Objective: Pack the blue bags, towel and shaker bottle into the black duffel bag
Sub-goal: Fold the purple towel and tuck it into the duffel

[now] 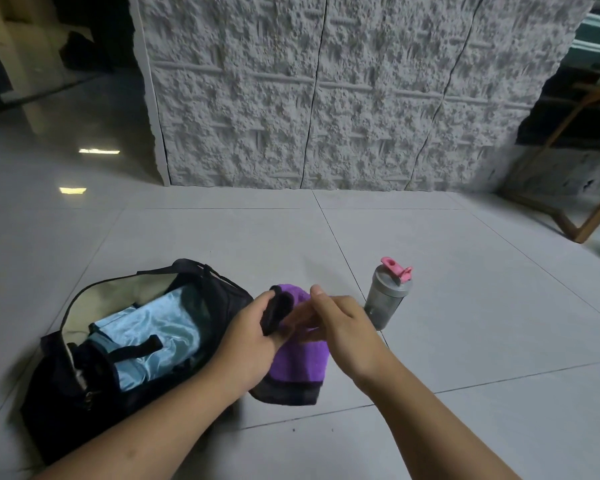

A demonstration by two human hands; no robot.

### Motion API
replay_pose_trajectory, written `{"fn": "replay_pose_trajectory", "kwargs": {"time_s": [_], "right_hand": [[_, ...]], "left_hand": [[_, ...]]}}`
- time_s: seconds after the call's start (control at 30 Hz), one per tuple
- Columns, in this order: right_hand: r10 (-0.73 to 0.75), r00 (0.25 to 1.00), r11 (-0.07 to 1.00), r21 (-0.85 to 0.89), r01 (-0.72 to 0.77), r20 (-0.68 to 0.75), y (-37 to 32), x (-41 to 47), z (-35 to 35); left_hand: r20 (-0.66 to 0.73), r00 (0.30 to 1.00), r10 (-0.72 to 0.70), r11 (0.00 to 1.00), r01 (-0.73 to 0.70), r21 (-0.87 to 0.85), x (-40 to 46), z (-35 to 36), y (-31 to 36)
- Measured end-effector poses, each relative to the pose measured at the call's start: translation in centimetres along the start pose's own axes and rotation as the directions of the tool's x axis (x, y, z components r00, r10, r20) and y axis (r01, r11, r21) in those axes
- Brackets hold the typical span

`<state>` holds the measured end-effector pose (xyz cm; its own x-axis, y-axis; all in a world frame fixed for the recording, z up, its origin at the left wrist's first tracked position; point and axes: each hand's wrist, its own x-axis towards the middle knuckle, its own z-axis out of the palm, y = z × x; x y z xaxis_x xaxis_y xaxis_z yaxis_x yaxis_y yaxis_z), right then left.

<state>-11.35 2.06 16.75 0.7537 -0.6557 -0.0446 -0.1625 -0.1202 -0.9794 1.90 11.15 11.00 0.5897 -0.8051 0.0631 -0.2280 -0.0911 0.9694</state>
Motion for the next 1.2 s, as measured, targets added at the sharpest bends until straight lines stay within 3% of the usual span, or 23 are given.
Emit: {"fn": "replay_pose_trajectory", "kwargs": {"time_s": [0.07,0.2,0.27,0.37,0.47,0.7,0.77,0.87,0.97,1.1,1.2], "right_hand": [[0.001,0.995,1.0,0.007,-0.001,-0.102,-0.1,0.2,-0.4],[0.009,0.923,0.988,-0.137,-0.067,-0.385,2.0,0.9,-1.6],[0.147,0.934,0.987,-0.008,-0.159,-0.325,3.6,1.0,-2.0],[0.294,0.95,0.935,0.24,-0.262,-0.107,5.2,1.1,-2.4],[0.358,0.932,0.898,0.298,-0.325,-0.062,5.1,1.1,-2.3],[0.306,0.932,0.894,0.397,-0.21,-0.194,4.4,1.2,-1.3],[0.273,0.946,0.897,0.401,-0.184,-0.176,4.1,1.1,-1.0],[0.181,0.983,0.897,0.416,-0.149,-0.037,3.6,1.0,-1.1],[0.109,0.99,0.948,0.291,-0.13,0.089,3.0,0.9,-1.2],[0.149,0.949,0.961,0.186,-0.206,0.28,2.4,0.7,-0.9],[0.154,0.907,0.929,0.255,-0.268,0.393,3.0,0.6,-1.0]], "left_hand": [[-0.038,0.999,-0.024,0.999,0.022,-0.039,0.2,-0.2,-0.3],[-0.05,0.994,-0.092,0.974,0.08,-0.212,0.4,-0.6,-0.6],[-0.017,0.991,-0.136,0.925,0.121,-0.36,0.6,-0.8,-0.7],[0.052,0.984,-0.172,0.856,0.176,-0.486,0.6,-1.0,-0.5],[0.104,0.975,-0.199,0.823,0.223,-0.522,0.7,-1.4,-0.6],[0.022,0.965,-0.261,0.815,0.233,-0.531,0.9,-1.6,-2.1],[0.033,0.965,-0.262,0.809,0.238,-0.538,0.9,-1.9,-2.1],[0.075,0.965,-0.25,0.808,0.25,-0.534,0.7,-3.0,-2.0],[0.129,0.963,-0.235,0.828,0.268,-0.492,0.6,-4.3,-2.0],[0.205,0.953,-0.222,0.847,0.292,-0.444,0.8,-6.5,-2.4],[0.258,0.938,-0.233,0.85,0.325,-0.415,0.8,-7.6,-2.7]]}}
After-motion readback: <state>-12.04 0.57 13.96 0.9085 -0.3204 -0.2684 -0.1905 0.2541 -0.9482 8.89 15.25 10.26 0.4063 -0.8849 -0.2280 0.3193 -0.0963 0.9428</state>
